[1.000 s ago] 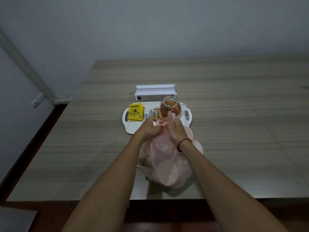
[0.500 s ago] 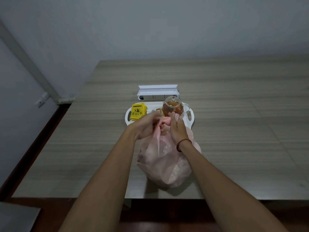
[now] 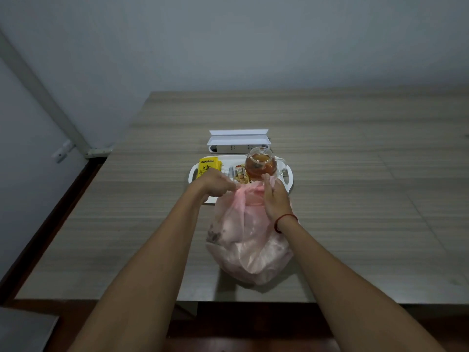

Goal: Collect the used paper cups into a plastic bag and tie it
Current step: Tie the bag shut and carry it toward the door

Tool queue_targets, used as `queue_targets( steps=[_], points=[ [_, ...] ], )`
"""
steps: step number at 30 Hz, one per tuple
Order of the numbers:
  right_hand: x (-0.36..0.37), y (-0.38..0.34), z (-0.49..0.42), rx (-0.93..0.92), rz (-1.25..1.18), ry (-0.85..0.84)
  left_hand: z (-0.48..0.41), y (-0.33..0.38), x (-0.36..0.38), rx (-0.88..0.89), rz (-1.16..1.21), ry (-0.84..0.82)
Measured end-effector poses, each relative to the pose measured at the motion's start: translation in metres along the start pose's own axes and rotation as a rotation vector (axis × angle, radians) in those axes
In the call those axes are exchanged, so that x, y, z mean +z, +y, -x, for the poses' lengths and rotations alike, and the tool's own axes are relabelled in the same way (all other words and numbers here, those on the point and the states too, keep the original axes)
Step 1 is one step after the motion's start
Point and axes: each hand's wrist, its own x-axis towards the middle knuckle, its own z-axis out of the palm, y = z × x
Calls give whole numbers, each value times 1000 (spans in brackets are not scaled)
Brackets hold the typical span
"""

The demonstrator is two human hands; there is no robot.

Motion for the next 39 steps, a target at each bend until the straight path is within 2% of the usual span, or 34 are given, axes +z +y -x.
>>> queue_targets(
  steps=[3,8,11,13,16,20,23,26,28,34,36,39],
  points=[
    [-19,15,-4,35,202,71,-5,-20,-14,-44,-97,108],
    [-26,23,3,37,391,34,0,-45,-11,-138,-146,118],
    [-24,15,4,1,439,22,0,-50,-4,-148,103,100],
    [-24,11,5,-15,311,-22,1,-48,-1,-140,318,121],
    [-21,1,12,-2,184,-56,2,-41,11,-52,424,184],
    [-14,2,16,43,130,-98,5,-39,28,-56,349,214],
    [-14,7,22,165,-147,-186,5,-41,36,1,262,290],
    [-21,4,29,181,-318,-352,5,-39,43,65,187,387],
    [-24,4,29,174,-331,-414,8,-34,46,91,132,403],
    [-29,23,23,266,-148,-222,12,-45,46,22,14,514],
    [-31,17,24,189,-79,-234,12,-46,47,31,19,550],
    [-31,-10,23,-162,182,-306,11,-38,43,55,-57,458]
  ],
)
